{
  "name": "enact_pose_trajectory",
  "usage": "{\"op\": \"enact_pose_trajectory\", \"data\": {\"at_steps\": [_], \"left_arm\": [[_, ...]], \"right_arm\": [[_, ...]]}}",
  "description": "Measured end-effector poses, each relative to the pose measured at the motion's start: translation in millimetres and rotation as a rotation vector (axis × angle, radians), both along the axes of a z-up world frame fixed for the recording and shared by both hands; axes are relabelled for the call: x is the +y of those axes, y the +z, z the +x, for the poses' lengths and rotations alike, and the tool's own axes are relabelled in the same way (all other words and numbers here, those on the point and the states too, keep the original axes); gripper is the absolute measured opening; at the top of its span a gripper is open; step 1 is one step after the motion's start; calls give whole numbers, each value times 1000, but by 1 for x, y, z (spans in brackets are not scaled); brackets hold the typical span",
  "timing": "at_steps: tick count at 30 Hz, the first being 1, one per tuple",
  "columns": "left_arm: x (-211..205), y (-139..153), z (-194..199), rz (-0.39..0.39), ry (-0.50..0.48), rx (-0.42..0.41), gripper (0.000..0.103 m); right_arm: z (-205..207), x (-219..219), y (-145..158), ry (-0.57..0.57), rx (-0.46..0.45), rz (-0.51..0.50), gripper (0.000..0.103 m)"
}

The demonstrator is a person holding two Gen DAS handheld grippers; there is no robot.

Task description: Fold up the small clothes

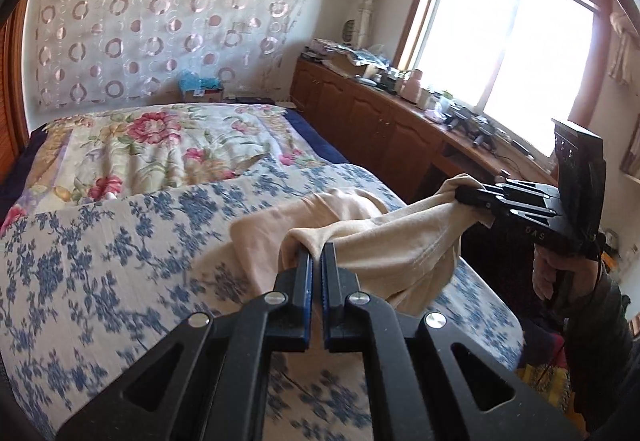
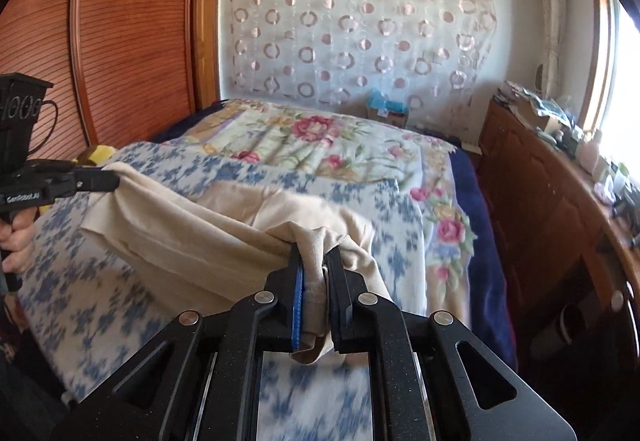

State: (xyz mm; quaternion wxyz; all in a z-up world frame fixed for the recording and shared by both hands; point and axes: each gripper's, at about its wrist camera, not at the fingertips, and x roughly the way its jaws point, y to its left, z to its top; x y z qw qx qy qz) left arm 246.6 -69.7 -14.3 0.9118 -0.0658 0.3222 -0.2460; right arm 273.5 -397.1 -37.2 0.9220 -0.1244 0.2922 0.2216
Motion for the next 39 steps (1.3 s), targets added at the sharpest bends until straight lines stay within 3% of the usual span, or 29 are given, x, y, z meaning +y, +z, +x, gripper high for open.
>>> {"op": "enact_pose_trajectory", "data": {"at_steps": [3,9,11,13,18,23,31,36,39], "left_arm": [[6,-9,28,2,27,26,1],[6,-28,64,14,23,62,5],[7,-31,66,27,21,50,14],[8,-28,69,34,20,46,39],[16,-29,61,48,-23,49,55],[20,-50,49,92,-47,118,56],[-10,-72,58,183,-115,166,56],[-20,-63,81,224,-88,106,56],[-11,-57,101,235,-8,67,56]], "right_arm": [[51,11,-8,5,31,2,8],[113,18,-33,-12,113,6,9],[122,16,-39,-15,129,10,10],[128,14,-44,-14,141,25,12],[126,2,-37,-77,104,36,45],[101,-18,-30,-71,95,50,52],[95,-7,-64,6,195,-29,54],[124,6,-64,27,166,-23,54],[148,5,-65,3,156,-25,54]]}}
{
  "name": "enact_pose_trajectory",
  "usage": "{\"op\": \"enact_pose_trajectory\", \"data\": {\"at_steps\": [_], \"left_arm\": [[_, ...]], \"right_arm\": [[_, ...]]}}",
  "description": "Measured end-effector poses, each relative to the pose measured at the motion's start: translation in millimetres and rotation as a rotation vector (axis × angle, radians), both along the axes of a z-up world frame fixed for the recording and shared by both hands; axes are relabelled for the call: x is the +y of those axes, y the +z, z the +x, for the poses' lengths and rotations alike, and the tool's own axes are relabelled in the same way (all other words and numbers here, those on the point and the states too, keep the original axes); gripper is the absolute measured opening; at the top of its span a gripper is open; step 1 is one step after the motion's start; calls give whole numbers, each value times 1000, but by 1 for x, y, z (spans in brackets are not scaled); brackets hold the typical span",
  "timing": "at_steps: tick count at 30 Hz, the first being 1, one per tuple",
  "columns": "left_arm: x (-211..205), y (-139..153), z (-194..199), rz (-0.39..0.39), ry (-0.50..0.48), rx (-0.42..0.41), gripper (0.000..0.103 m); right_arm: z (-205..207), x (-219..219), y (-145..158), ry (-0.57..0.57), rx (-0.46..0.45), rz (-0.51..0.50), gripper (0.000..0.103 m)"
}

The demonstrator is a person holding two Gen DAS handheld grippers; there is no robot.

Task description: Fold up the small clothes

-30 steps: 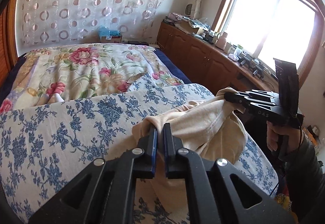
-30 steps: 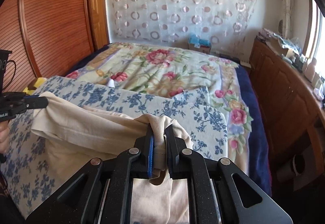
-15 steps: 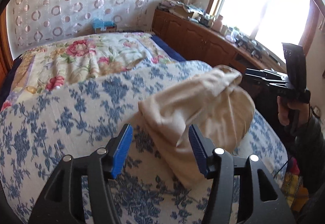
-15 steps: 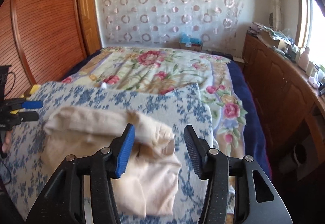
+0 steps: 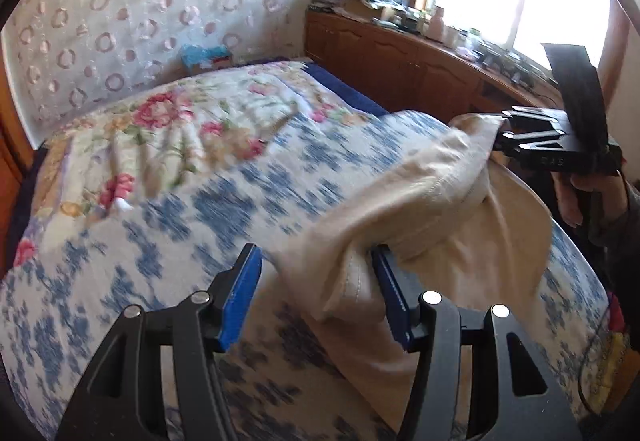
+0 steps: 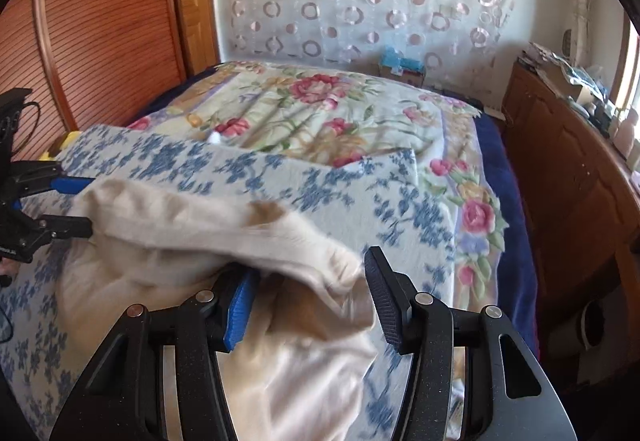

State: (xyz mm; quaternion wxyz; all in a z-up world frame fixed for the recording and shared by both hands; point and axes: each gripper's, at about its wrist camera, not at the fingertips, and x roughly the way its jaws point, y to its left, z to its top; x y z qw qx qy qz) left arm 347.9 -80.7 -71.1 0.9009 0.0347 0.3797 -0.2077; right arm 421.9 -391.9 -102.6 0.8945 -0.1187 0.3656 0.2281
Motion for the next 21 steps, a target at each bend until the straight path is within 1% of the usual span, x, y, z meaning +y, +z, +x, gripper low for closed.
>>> {"op": "enact_pose_trajectory", "data": {"at_steps": [2,3,5,6,8,10,13,14,15,19,21], "left_arm": [[16,9,13,-20,89,-37,56],[24,13,18,-38,114,-40,56],[34,19,23,-58,138,-47,56],[38,22,23,-59,146,-56,56],[42,23,20,-54,140,-65,56],[43,21,16,-53,131,-59,56],[40,15,8,-78,101,-29,56],[35,14,8,-84,92,-17,56],[30,11,7,-91,82,-4,56],[13,-1,6,-95,53,31,56],[8,-8,8,-92,45,56,56]], "right_arm": [[15,-7,2,-43,6,22,53],[23,-13,4,-78,2,20,53],[31,-18,8,-151,-32,-13,54],[34,-22,11,-169,-32,0,53],[36,-28,15,-172,-12,37,53],[30,-28,19,-159,-17,33,53],[12,-23,20,-120,-3,40,54],[8,-22,20,-110,3,45,58],[0,-17,19,-93,14,57,65],[-11,-2,11,-57,39,78,66],[-11,4,0,-61,56,57,66]]}}
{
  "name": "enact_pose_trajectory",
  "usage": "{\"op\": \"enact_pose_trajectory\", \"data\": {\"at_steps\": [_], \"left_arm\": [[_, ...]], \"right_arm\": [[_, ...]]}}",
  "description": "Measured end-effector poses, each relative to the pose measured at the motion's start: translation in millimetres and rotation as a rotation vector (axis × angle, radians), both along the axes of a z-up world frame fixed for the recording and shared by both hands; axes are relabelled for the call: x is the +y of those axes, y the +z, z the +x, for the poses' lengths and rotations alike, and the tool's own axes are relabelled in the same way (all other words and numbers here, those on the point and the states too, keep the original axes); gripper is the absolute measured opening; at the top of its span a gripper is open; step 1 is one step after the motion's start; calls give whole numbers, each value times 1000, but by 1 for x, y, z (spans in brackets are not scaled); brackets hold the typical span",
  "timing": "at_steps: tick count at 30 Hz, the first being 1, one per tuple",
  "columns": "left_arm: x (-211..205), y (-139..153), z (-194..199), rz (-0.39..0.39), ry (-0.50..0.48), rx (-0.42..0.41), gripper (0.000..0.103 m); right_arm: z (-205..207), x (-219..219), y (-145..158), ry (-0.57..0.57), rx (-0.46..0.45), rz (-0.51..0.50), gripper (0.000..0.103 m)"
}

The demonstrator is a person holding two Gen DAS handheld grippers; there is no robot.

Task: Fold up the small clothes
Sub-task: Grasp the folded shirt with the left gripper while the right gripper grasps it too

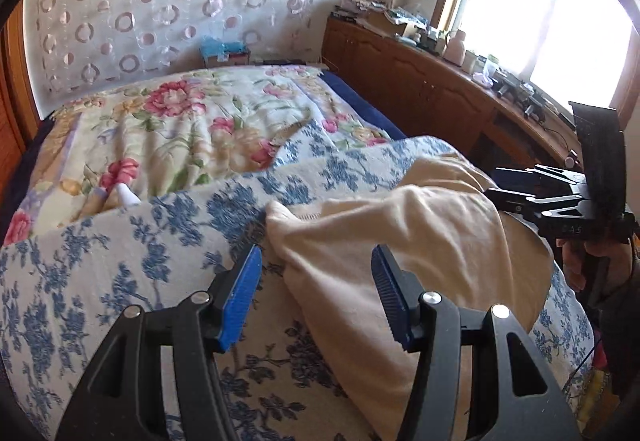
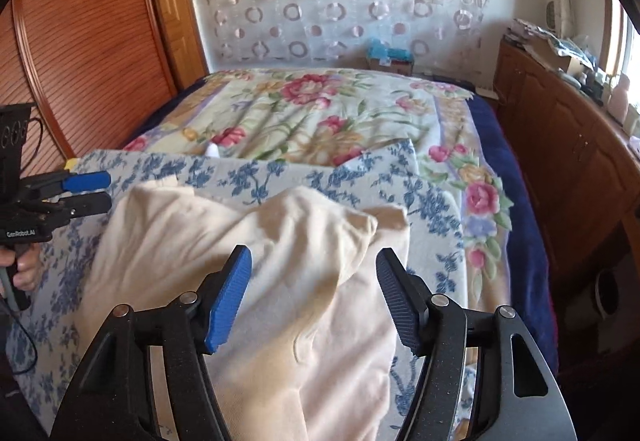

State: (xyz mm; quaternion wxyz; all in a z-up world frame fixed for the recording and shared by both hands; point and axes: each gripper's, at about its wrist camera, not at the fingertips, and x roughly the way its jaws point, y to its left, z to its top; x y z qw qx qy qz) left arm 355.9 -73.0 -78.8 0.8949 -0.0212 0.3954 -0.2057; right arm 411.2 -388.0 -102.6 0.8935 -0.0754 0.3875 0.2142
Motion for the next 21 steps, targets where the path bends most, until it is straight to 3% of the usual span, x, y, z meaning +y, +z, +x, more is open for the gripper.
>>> {"op": "enact_pose_trajectory", "data": {"at_steps": [6,16,17,19,21], "left_arm": [[-6,-24,8,32,3,75,56],[-7,-31,13,6,-21,90,56],[-7,-30,13,-5,-28,90,55],[-6,-31,15,-54,-59,104,35],[-6,-31,17,-83,-66,125,30]], "right_arm": [[11,-3,-32,-42,73,-29,76],[13,-12,-40,-49,98,26,80],[11,-11,-40,-47,99,27,77],[10,-8,-39,-19,106,46,63],[8,-4,-38,16,120,69,45]]}}
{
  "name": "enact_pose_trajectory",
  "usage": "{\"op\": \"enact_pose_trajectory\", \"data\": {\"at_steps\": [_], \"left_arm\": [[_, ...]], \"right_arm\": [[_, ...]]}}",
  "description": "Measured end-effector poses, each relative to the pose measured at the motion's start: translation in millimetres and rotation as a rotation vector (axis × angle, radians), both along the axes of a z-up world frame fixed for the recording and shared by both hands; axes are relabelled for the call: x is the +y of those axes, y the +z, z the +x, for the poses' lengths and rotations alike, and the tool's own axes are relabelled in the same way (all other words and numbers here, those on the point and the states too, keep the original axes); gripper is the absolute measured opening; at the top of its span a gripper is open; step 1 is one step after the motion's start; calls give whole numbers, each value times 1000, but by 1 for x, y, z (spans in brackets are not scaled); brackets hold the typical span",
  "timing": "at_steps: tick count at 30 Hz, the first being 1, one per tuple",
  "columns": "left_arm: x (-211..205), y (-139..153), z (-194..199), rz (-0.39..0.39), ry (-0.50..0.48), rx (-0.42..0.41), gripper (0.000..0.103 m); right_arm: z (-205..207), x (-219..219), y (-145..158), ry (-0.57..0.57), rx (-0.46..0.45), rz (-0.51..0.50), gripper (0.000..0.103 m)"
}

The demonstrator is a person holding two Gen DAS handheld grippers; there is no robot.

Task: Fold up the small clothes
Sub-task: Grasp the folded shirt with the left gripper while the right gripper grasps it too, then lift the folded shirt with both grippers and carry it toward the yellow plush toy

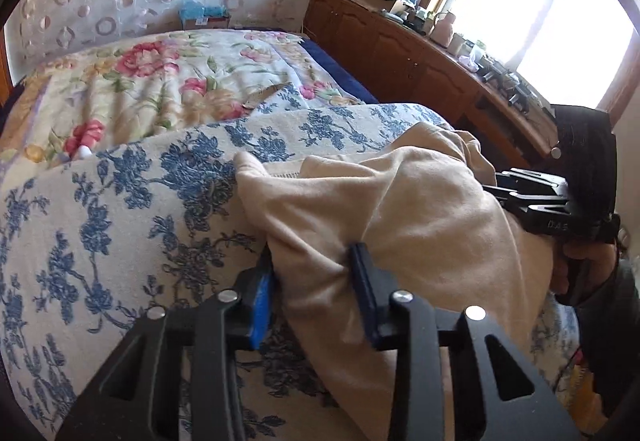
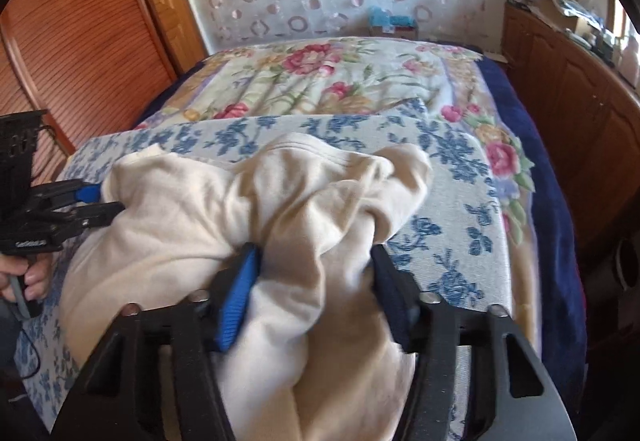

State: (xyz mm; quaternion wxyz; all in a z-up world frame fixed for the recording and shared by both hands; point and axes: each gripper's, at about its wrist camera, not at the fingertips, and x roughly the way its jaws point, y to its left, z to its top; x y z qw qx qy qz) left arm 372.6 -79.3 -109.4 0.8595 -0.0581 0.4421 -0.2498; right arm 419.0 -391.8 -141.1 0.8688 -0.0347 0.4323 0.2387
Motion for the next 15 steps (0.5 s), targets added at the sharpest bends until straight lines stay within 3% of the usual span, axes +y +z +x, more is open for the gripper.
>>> {"op": "enact_pose_trajectory", "data": {"at_steps": [1,3,6,15], "left_arm": [[-1,0,0,-4,-6,2,21],[-4,2,0,-18,-24,2,14],[-4,11,-5,-30,-34,-17,11],[29,76,-60,-111,-6,-195,11]], "right_arm": [[0,1,0,7,5,8,38],[0,2,0,36,24,41,24],[-4,4,2,58,12,51,16],[-45,24,65,64,-200,56,12]]}}
